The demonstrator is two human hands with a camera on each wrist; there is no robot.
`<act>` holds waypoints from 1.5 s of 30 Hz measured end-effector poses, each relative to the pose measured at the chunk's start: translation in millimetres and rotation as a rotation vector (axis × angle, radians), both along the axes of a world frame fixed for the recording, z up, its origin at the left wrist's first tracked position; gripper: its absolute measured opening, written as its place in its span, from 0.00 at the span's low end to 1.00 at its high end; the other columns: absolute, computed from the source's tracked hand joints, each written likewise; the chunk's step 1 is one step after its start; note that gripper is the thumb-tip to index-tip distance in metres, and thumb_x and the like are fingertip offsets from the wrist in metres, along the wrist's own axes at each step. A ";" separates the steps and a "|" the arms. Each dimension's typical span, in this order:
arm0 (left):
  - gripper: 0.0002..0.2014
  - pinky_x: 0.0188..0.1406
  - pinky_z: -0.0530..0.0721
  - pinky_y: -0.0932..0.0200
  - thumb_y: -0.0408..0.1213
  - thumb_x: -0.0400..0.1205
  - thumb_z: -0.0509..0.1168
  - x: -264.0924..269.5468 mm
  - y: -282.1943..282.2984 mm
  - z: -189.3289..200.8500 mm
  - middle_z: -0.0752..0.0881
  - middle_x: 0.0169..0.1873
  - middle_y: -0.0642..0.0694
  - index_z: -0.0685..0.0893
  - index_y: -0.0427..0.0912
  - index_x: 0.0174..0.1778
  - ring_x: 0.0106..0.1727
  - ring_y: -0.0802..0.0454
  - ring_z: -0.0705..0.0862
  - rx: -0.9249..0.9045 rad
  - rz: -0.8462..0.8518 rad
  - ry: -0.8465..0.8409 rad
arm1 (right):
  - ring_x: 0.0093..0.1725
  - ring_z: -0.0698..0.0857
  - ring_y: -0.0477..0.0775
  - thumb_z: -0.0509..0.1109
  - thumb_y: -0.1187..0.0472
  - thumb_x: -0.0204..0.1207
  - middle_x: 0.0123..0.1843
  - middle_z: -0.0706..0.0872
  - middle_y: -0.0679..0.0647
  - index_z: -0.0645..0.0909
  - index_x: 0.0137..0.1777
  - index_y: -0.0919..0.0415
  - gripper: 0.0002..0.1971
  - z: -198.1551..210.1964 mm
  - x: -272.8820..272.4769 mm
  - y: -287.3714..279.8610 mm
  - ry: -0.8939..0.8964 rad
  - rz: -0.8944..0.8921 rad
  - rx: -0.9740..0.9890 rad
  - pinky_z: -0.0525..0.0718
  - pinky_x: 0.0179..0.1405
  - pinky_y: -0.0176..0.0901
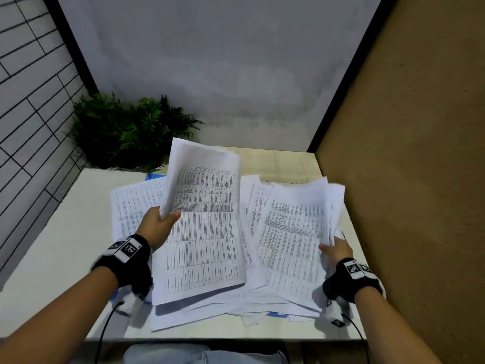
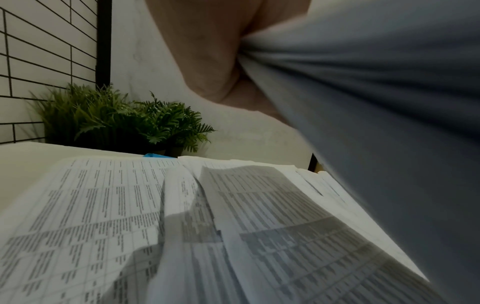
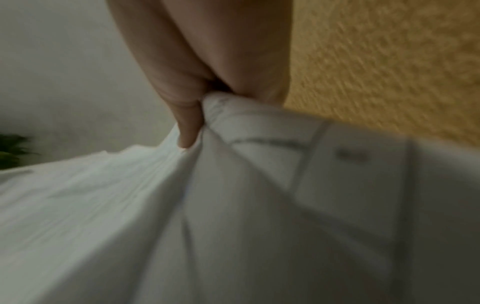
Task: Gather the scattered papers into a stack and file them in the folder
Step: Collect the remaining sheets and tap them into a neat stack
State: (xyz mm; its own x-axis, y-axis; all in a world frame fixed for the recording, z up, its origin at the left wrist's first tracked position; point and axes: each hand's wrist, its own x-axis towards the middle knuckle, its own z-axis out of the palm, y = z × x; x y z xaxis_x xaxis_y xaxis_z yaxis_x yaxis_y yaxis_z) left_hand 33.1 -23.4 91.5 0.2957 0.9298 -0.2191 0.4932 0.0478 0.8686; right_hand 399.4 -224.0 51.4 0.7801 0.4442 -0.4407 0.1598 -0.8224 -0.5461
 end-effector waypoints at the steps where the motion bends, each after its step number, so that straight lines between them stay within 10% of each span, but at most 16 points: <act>1: 0.17 0.24 0.65 0.59 0.36 0.80 0.63 -0.6 0.0 -1.3 0.67 0.18 0.44 0.68 0.39 0.26 0.20 0.51 0.65 -0.003 0.004 -0.002 | 0.60 0.82 0.70 0.67 0.67 0.77 0.60 0.84 0.72 0.78 0.62 0.74 0.16 8.0 2.5 2.1 -0.069 0.051 -0.008 0.77 0.52 0.49; 18: 0.05 0.34 0.70 0.58 0.34 0.80 0.63 15.2 -8.3 -11.3 0.73 0.24 0.48 0.78 0.36 0.42 0.26 0.53 0.71 -0.026 0.081 -0.100 | 0.50 0.83 0.71 0.59 0.66 0.80 0.50 0.86 0.72 0.81 0.57 0.69 0.12 158.6 20.7 -14.7 -0.589 0.066 0.069 0.79 0.48 0.54; 25: 0.09 0.28 0.67 0.59 0.36 0.80 0.63 20.3 -7.0 -2.0 0.74 0.24 0.44 0.76 0.37 0.36 0.26 0.48 0.71 -0.046 0.105 -0.097 | 0.46 0.84 0.67 0.61 0.63 0.73 0.44 0.84 0.77 0.81 0.43 0.66 0.09 241.5 37.9 -42.5 -0.779 -0.099 0.517 0.79 0.41 0.49; 31: 0.10 0.42 0.77 0.54 0.38 0.80 0.64 42.3 -7.8 15.7 0.83 0.35 0.41 0.79 0.35 0.50 0.38 0.44 0.81 -0.078 0.083 -0.191 | 0.19 0.74 0.27 0.63 0.69 0.78 0.17 0.79 0.41 0.73 0.31 0.53 0.15 248.7 7.7 -18.2 -0.357 -0.173 0.917 0.73 0.23 0.22; 36: 0.10 0.56 0.82 0.46 0.39 0.79 0.64 62.1 -10.5 35.5 0.86 0.46 0.37 0.81 0.38 0.50 0.49 0.40 0.84 -0.128 -0.053 -0.272 | 0.37 0.83 0.50 0.61 0.73 0.78 0.48 0.88 0.62 0.80 0.57 0.68 0.11 152.4 -39.5 31.2 0.074 -0.068 0.770 0.80 0.25 0.25; 41: 0.23 0.29 0.75 0.62 0.35 0.86 0.47 59.5 -14.1 52.2 0.76 0.26 0.42 0.78 0.42 0.27 0.33 0.47 0.71 -0.276 0.074 -0.421 | 0.58 0.85 0.66 0.65 0.70 0.78 0.63 0.84 0.64 0.77 0.64 0.66 0.15 109.1 -74.5 48.7 0.596 0.054 0.696 0.86 0.54 0.53; 43: 0.22 0.28 0.68 0.59 0.40 0.86 0.47 51.9 -19.9 62.2 0.70 0.26 0.39 0.71 0.39 0.26 0.29 0.46 0.68 -0.310 0.094 -0.510 | 0.52 0.88 0.69 0.68 0.71 0.76 0.51 0.90 0.68 0.80 0.60 0.68 0.13 107.2 -79.8 54.9 0.588 0.112 0.674 0.79 0.64 0.66; 45: 0.25 0.33 0.74 0.57 0.57 0.81 0.48 48.3 -19.1 70.8 0.79 0.29 0.36 0.76 0.40 0.32 0.33 0.41 0.76 -0.373 0.080 -0.648 | 0.39 0.90 0.56 0.66 0.74 0.76 0.40 0.90 0.60 0.77 0.62 0.74 0.15 111.2 -86.4 61.9 0.550 0.017 0.761 0.81 0.62 0.57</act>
